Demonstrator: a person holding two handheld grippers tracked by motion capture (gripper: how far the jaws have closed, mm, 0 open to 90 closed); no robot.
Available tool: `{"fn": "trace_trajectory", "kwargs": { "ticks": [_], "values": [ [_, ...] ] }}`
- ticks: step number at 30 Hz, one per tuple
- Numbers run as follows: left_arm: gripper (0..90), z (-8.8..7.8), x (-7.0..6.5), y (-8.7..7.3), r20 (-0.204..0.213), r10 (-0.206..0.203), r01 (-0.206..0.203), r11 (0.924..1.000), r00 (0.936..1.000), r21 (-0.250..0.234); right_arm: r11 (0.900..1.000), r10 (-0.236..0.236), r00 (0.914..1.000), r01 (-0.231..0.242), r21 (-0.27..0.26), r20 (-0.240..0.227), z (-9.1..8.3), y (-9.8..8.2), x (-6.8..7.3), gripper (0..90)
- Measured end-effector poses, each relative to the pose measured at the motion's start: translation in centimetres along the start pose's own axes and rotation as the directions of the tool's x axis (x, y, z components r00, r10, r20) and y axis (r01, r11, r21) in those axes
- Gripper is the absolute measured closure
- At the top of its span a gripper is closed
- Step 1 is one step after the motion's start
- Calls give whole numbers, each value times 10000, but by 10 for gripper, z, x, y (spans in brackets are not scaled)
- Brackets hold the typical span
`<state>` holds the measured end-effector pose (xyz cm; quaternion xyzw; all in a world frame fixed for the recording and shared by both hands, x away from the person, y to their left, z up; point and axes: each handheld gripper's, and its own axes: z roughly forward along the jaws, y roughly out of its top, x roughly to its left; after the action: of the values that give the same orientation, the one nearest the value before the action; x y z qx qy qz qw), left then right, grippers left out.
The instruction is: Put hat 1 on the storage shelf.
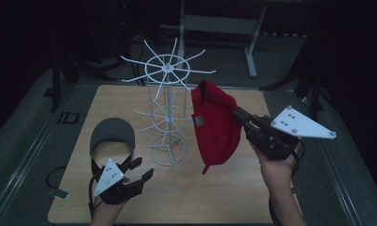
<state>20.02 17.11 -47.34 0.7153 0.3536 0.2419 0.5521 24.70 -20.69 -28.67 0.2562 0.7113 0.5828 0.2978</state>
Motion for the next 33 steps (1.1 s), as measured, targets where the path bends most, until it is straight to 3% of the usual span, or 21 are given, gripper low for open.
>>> {"fn": "trace_trajectory", "kwargs": {
  "ticks": [11,17,26,33],
  "values": [
    [457,-1,1,-2,3,-80,80,10000,10000,5,9986,464,9986,-457,268,-264,-2,-15,-6,795],
    [457,0,3,-5,-20,-117,117,9999,9999,68,9963,772,9968,-764,398,-196,-7,-22,-14,684],
    [457,2,6,-8,-34,-309,310,9994,9995,129,9946,873,9961,-864,583,-136,-13,-32,-20,589],
    [457,3,8,-11,-96,-363,365,9991,9993,211,9949,873,9957,-855,535,-313,-28,-41,-23,481]
  ]
}}
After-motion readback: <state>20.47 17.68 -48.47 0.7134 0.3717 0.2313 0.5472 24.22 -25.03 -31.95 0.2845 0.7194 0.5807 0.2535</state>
